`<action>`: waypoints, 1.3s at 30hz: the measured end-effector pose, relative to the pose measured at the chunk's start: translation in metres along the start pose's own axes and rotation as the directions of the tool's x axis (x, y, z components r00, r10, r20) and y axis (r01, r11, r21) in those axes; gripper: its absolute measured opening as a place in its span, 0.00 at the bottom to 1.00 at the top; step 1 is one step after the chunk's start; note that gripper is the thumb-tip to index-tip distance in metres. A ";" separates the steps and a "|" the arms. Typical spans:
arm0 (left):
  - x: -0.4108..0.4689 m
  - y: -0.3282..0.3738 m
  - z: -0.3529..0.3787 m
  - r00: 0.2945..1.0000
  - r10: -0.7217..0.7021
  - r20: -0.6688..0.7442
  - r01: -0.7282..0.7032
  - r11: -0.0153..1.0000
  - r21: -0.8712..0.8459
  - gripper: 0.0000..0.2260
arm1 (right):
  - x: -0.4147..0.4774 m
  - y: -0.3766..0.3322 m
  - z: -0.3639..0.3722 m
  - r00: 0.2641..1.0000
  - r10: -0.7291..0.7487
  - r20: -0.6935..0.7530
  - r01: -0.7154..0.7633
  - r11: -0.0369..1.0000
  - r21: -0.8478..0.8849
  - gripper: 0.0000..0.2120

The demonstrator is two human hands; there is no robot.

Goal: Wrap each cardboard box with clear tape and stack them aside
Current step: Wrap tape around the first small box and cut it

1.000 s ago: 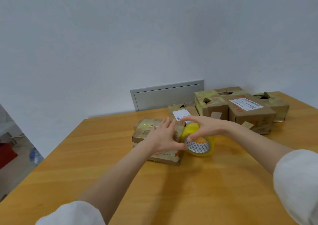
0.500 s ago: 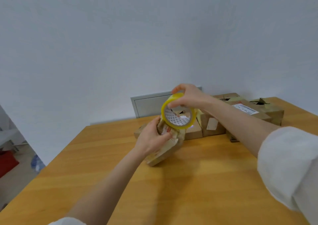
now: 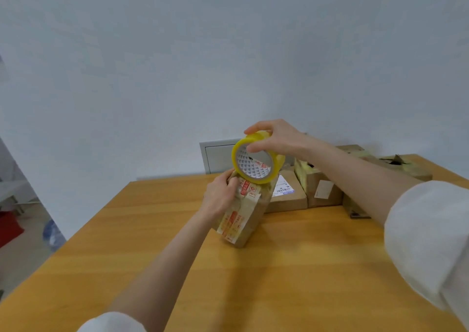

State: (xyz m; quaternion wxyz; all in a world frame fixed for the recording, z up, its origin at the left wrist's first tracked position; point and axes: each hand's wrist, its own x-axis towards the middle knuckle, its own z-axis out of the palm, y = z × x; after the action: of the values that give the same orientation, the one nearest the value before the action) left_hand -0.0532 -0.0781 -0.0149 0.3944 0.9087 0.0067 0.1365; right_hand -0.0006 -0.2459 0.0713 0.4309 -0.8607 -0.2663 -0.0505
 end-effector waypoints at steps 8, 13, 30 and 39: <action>0.005 -0.002 -0.008 0.997 -0.016 0.071 0.018 0.999 -0.028 0.16 | -0.012 0.011 -0.034 0.984 0.088 0.155 -0.057 0.980 -0.192 0.19; 0.004 0.007 -0.007 0.993 -0.024 0.114 0.032 0.997 -0.074 0.15 | -0.018 0.022 -0.038 0.987 0.105 0.126 -0.073 0.970 -0.231 0.18; 0.008 -0.004 -0.016 0.980 -0.120 0.160 0.149 0.971 -0.185 0.15 | -0.037 0.050 -0.014 0.954 0.173 0.243 -0.063 0.913 -0.403 0.12; 0.011 0.000 -0.025 0.991 0.085 0.108 -0.115 0.945 0.306 0.22 | -0.034 0.045 0.003 0.967 0.165 0.194 -0.054 0.878 -0.476 0.19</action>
State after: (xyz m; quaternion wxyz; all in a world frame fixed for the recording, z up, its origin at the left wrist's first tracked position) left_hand -0.0488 -0.0593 0.0042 0.2384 0.9641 -0.0363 0.1112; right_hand -0.0081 -0.2795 0.0266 0.1796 -0.9528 -0.2447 0.0110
